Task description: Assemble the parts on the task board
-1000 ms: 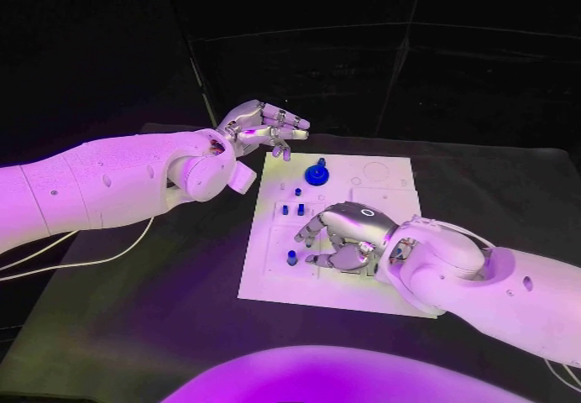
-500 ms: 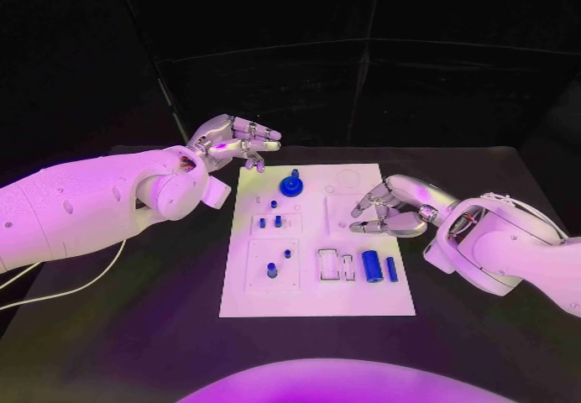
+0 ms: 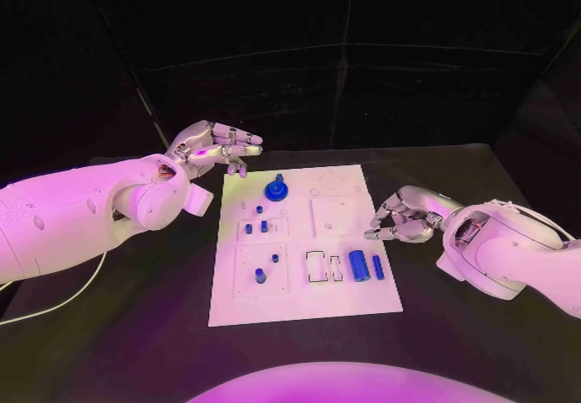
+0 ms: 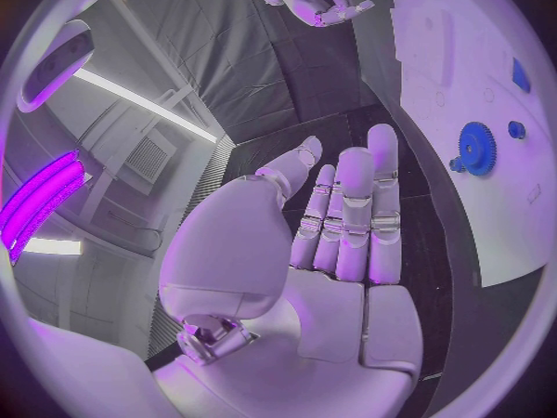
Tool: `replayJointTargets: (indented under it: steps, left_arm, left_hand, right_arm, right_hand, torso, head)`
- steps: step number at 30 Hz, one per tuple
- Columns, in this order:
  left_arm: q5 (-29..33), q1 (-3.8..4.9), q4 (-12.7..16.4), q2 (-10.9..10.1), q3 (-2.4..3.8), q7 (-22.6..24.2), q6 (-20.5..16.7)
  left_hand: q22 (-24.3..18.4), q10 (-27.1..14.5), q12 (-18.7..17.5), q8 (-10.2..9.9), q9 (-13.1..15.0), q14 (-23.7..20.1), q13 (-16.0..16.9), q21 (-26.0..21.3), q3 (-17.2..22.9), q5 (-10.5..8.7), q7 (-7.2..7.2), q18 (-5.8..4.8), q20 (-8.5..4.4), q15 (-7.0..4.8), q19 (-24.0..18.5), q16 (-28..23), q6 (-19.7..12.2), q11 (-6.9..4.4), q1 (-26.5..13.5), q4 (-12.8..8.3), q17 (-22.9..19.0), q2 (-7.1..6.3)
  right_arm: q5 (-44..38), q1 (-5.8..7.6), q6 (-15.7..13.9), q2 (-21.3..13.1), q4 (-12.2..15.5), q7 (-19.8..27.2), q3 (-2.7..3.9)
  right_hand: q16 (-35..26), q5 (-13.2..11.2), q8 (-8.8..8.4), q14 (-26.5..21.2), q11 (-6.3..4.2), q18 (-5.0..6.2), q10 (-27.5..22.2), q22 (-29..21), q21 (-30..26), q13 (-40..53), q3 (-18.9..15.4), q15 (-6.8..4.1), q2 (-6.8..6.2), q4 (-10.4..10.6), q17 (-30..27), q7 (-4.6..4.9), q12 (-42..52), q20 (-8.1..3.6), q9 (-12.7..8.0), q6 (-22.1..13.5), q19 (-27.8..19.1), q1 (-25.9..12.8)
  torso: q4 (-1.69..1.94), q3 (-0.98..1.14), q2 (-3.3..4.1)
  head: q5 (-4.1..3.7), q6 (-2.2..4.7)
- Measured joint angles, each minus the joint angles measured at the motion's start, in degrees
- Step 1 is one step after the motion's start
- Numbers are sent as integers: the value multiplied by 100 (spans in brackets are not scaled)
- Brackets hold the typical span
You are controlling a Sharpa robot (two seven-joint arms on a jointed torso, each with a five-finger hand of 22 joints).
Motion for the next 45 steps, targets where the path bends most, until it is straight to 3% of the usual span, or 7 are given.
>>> replayJointTargets:
  steps: [10, 18, 39, 45]
  left_arm:
    - [0, 0, 5, -13, -2, 0, 0]
    - [0, 0, 4, -19, -3, 0, 0]
    - [0, 0, 16, -52, -3, -2, 1]
    - [0, -1, 19, -56, -3, 0, 0]
  left_hand:
    - [0, 0, 0, 0, 0, 0, 0, 0, 0, 0, 0, 0, 0, 0, 0, 0, 0, 0, 0, 0, 0, 0]
    - [-5, 0, 23, 0, 0, -21, 0, -24, 0, 0, 0, 0, 0, 21, 0, 0, 0, 0, 0, 0, -13, 0]
    - [-11, 0, 23, 0, 0, -21, 0, -24, -16, 0, 0, 0, 0, 21, 0, 0, 0, 0, 0, 16, -12, 0]
    - [-11, 0, 23, 0, 0, -21, 0, -23, -16, 0, 0, 0, 0, 21, 0, 0, 0, 0, 0, 16, -12, 0]
  right_arm:
    - [-430, -129, 121, 77, 81, -313, -33]
    - [-588, -253, 239, 174, 112, -417, -39]
    - [-848, -394, 580, 372, 21, -593, -39]
    - [-923, -456, 689, 463, -38, -629, -39]
  right_hand:
    - [23, -63, 230, 0, 23, 1, -23, 20, 0, 177, -524, 0, -78, 493, -1, -9, 38, 0, 110, -112, 0, -78]
    - [23, -63, 349, 0, -10, 2, 9, 39, 2, 323, -694, 0, -84, 686, -1, -9, 126, 0, 167, -112, -1, -84]
    - [23, -63, 511, 0, -31, 2, 30, 1, 21, 339, -794, 1, -131, 798, -2, -30, 126, 0, 257, -91, -1, -83]
    - [23, -63, 512, 0, -31, 3, 30, -6, 21, 339, -794, 1, -130, 798, -3, -30, 126, 0, 272, -91, -1, -83]
  torso:
    - [23, 0, 4]
    - [21, -3, 7]
    - [25, 0, 12]
    - [25, 0, 12]
  head:
    - [-49, 1]
    - [-34, -20]
    - [-64, -30]
    - [-16, -43]
